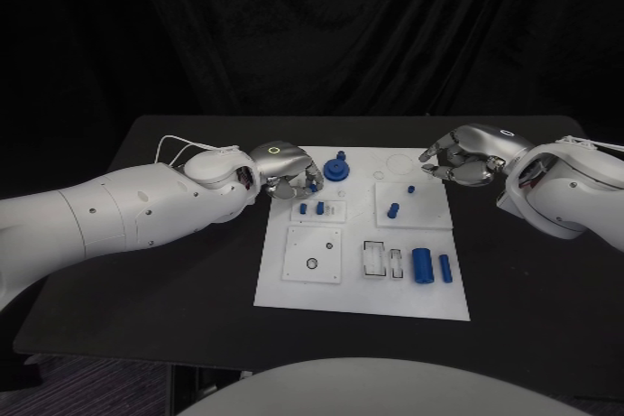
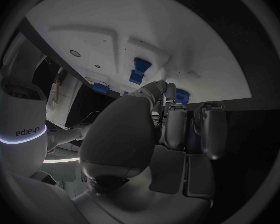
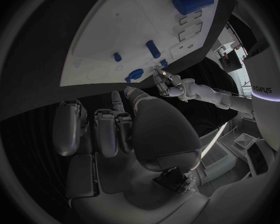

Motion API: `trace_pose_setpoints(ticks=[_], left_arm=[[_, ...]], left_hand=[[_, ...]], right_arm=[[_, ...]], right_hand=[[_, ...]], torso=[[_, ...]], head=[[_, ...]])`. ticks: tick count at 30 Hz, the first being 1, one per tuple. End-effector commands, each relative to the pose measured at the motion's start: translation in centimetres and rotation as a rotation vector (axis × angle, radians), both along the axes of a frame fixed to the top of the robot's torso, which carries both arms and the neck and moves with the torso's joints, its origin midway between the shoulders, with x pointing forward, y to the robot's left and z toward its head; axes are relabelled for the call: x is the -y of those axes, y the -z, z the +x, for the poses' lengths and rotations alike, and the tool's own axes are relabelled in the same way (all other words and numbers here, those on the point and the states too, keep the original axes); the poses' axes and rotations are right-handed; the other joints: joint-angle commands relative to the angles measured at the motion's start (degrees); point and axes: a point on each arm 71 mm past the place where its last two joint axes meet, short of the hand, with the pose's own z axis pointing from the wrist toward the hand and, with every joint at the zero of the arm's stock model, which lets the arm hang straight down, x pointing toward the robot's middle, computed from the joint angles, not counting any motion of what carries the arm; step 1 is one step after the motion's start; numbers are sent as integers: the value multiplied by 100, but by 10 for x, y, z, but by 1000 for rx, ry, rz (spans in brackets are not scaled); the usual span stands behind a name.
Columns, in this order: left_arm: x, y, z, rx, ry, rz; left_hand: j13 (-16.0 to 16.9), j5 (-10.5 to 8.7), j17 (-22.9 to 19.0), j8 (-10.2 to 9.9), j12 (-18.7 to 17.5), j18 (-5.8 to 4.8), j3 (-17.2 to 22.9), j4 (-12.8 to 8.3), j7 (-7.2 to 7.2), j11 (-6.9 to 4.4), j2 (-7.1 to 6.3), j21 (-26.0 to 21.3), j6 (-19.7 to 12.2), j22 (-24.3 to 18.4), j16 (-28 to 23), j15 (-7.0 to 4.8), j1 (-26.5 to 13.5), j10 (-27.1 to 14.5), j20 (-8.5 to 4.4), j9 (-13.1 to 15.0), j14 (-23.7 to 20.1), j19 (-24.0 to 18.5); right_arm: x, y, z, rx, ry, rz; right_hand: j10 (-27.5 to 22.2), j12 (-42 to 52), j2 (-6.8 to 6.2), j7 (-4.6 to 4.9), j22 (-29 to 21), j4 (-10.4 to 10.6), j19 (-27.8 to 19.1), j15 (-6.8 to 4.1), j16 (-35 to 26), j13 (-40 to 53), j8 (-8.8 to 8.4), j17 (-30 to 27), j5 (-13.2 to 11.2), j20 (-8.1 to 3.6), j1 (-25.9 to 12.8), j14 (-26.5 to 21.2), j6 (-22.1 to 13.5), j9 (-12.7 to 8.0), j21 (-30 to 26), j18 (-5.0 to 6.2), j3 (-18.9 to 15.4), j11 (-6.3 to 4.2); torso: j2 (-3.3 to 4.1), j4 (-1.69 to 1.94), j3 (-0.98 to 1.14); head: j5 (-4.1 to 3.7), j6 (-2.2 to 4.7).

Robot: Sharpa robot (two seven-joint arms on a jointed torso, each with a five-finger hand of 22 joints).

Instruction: Assemble the parts on the task board

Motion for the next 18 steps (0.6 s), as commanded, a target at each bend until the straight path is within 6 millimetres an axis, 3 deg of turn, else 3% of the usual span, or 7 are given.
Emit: trace_pose_setpoints(ticks=[1, 18], left_arm=[[2, 1, 0, -1, -1, -3], [8, 3, 1, 1, 4, -4]], left_hand=[[-6, -12, -5, -27, -39, -43, 46, -2, -2, 11, -17, 19, -41, 1161, -11, 25, -21, 22, 23, -8, -4, 35], [-13, -7, -40, -21, -41, -39, 54, -14, -12, 12, -18, 7, -56, 1156, -27, 29, -14, 62, 28, -23, -15, 27]], right_arm=[[1, 2, 0, -10, 10, -6], [2, 3, 0, -31, 21, 2]], right_hand=[[364, -38, -20, 12, 1045, -3, -35, 36, -19, 1311, -14, 1126, 14, -3, -14, 448, 38, -7, -28, 113, 37, 22], [364, -38, -20, 12, 1045, -3, -35, 36, -19, 1311, -14, 1126, 14, -3, -14, 448, 38, -7, -28, 113, 37, 22]], torso=[[0, 3, 3], [2, 16, -1]], head=[[2, -1], [1, -1]])
